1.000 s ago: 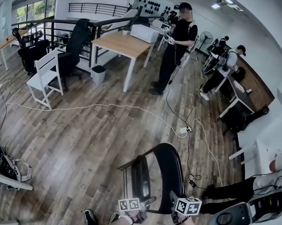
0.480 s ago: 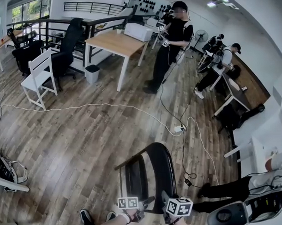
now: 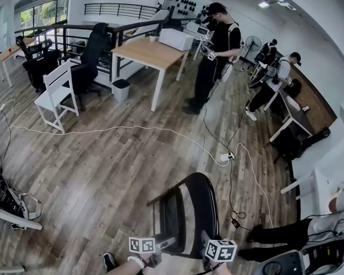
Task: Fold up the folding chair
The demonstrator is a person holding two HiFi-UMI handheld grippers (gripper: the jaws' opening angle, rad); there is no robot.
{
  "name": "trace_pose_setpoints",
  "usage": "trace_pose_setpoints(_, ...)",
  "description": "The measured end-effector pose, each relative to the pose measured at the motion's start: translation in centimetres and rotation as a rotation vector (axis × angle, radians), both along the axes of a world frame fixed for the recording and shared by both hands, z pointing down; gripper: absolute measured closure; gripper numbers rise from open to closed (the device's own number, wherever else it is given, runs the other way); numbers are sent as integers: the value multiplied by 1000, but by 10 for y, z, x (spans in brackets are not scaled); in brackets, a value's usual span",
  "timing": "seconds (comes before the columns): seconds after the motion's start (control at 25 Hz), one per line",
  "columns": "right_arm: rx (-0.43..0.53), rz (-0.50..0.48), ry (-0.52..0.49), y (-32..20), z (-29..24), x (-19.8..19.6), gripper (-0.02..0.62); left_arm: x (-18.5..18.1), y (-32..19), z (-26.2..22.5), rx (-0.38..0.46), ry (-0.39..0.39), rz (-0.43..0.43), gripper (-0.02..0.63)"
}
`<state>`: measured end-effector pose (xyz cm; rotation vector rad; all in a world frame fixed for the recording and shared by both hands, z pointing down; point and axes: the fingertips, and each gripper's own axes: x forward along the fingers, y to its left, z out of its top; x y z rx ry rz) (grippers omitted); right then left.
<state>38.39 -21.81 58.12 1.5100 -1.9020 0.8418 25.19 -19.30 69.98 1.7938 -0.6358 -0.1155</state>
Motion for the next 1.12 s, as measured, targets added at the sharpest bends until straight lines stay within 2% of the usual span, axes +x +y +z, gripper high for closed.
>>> trace_pose_setpoints(0.24, -5, 1, 10, 2, -4, 2, 512, -78, -19, -64, 131, -36, -102, 190)
trace_pose_setpoints(0.4, -1, -7, 17, 3, -2, 0, 512, -121, -14, -88, 242, -173, -72, 198)
trace_pose_setpoints(0.44, -2, -7, 20, 4, 0, -2, 512, -133, -12, -90, 266, -217, -62, 221)
trace_pose_setpoints(0.6, 4, -3, 29, 9, 2, -9, 512, -183, -17, -104, 337, -384, -102, 444)
trace_pose_setpoints(0.76, 7, -7, 29, 5, 1, -15, 512, -213, -31, -136, 431, -505, -149, 547)
trace_pose_setpoints(0.96, -7, 9, 47, 9, -2, -20, 512, -225, -37, -168, 548, -602, -123, 572)
trace_pose_setpoints(1.12, -3, 7, 55, 8, 1, -24, 512, -230, -47, -180, 584, -610, -128, 572)
